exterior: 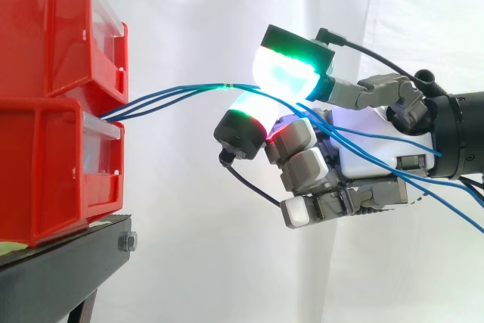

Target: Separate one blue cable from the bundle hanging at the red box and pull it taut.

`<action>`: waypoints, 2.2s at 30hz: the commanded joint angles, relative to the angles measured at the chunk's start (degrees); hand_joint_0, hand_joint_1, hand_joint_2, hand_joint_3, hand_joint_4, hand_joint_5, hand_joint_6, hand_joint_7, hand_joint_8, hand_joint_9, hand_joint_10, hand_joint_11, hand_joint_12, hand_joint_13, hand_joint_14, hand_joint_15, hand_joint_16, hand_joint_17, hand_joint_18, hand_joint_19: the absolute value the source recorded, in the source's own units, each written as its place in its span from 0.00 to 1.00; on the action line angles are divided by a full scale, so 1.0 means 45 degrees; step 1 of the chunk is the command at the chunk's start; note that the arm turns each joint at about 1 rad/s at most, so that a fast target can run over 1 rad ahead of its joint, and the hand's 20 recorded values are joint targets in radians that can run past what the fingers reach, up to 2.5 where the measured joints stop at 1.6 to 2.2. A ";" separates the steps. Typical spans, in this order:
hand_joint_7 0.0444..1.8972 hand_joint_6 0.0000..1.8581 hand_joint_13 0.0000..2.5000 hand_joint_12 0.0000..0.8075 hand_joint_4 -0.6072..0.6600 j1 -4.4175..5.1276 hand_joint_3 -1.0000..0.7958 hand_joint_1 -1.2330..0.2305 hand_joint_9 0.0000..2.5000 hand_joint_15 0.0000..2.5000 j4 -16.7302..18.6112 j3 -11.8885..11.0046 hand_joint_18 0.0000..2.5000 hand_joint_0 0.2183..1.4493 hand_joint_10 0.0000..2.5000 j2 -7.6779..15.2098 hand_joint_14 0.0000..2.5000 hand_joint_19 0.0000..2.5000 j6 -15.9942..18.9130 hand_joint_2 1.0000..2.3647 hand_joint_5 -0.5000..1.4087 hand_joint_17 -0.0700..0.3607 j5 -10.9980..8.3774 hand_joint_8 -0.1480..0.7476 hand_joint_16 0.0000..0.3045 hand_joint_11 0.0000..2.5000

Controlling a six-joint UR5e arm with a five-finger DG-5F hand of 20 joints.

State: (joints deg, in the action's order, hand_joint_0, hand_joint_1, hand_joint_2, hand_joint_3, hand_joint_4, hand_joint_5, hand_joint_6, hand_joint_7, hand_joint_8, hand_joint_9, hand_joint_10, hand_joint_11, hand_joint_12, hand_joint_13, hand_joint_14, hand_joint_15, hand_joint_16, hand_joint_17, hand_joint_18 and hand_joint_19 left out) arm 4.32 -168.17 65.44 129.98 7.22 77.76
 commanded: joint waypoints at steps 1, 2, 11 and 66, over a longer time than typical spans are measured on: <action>0.65 0.48 0.45 0.47 0.52 -0.0003 0.28 0.18 0.43 0.32 -0.0011 -0.0012 0.38 0.46 0.01 0.0002 0.01 0.22 0.0016 0.00 0.17 0.42 0.0005 0.49 0.16 0.45; 0.65 0.48 0.45 0.47 0.52 -0.0022 0.28 0.17 0.43 0.33 -0.0011 -0.0012 0.38 0.46 0.01 0.0002 0.01 0.22 0.0016 0.00 0.17 0.42 0.0005 0.49 0.16 0.45; 0.65 0.48 0.45 0.47 0.52 -0.0081 0.28 0.15 0.43 0.33 -0.0011 -0.0012 0.38 0.43 0.01 -0.0018 0.01 0.22 0.0055 0.00 0.18 0.42 0.0005 0.49 0.16 0.45; 0.64 0.47 0.47 0.46 0.47 -0.0003 0.28 0.19 0.45 0.33 -0.0245 -0.0090 0.39 0.47 0.01 0.0002 0.01 0.23 0.0504 0.00 0.17 0.42 0.0337 0.49 0.16 0.45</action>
State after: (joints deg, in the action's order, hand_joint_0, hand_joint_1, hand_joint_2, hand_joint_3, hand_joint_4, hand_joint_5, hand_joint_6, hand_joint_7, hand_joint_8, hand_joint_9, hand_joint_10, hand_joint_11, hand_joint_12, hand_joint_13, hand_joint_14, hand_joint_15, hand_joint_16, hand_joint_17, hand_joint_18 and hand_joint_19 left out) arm 4.32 -169.28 65.03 130.03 9.49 79.25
